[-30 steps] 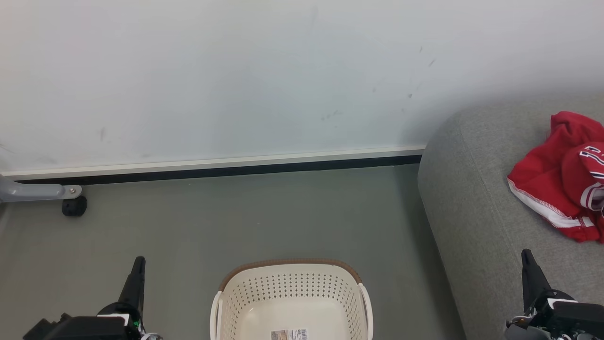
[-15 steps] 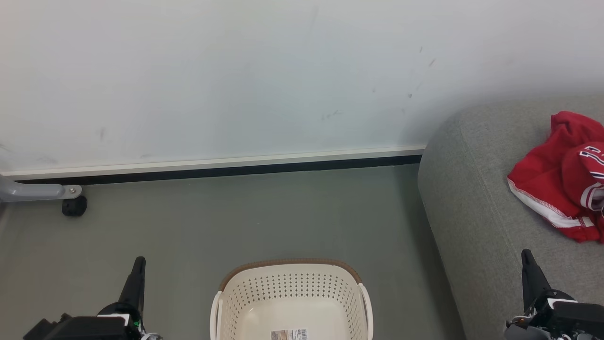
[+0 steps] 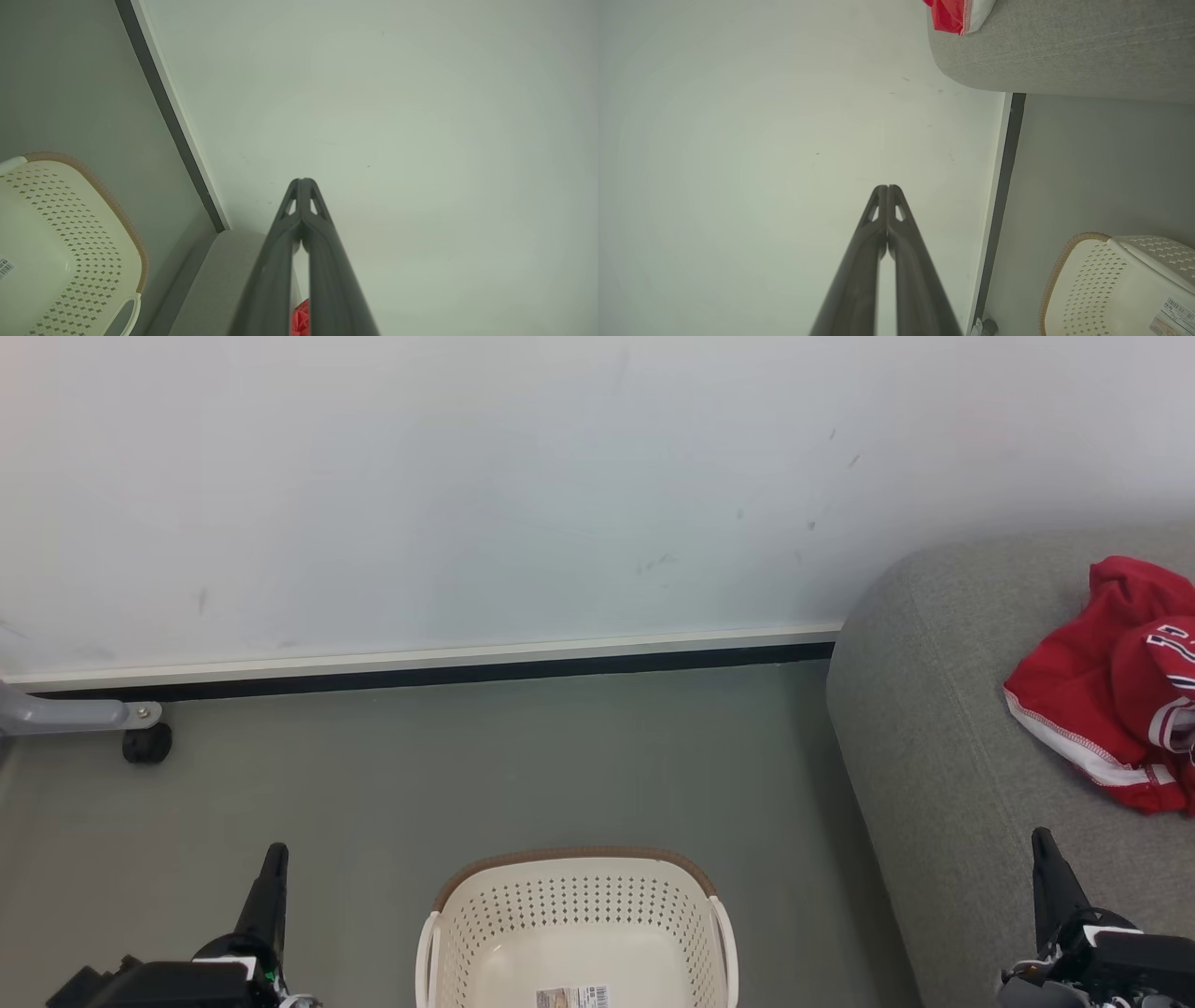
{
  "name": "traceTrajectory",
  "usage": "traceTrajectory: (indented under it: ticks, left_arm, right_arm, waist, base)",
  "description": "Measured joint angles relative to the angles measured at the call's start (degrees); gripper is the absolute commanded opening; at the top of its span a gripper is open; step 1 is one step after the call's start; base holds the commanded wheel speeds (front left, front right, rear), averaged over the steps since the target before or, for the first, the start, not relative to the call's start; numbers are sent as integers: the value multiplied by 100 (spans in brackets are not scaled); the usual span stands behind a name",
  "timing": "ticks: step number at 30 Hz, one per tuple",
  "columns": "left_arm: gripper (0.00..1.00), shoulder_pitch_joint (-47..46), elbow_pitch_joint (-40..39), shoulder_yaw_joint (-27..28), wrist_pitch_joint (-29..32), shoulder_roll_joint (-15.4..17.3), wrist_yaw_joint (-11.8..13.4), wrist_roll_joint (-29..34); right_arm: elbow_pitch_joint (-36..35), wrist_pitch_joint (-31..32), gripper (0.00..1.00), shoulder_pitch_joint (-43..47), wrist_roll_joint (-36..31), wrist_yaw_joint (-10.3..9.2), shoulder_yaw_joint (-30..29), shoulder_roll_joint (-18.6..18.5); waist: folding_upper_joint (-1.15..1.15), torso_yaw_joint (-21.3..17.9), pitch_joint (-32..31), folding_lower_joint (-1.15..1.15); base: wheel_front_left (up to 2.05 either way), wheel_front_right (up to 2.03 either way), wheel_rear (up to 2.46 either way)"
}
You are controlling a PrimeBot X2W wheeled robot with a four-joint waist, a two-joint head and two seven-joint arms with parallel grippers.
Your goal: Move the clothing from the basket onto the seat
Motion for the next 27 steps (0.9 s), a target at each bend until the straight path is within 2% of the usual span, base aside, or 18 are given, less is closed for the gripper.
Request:
traceTrajectory:
  ticks: [27]
  left_arm:
    - [0, 0, 2, -1, 0, 0, 0, 0]
  right_arm:
    - [-12, 0, 0, 2, 0, 1, 1, 0]
  waist:
    - [0, 0, 0, 0]
  base:
    - [0, 0, 0]
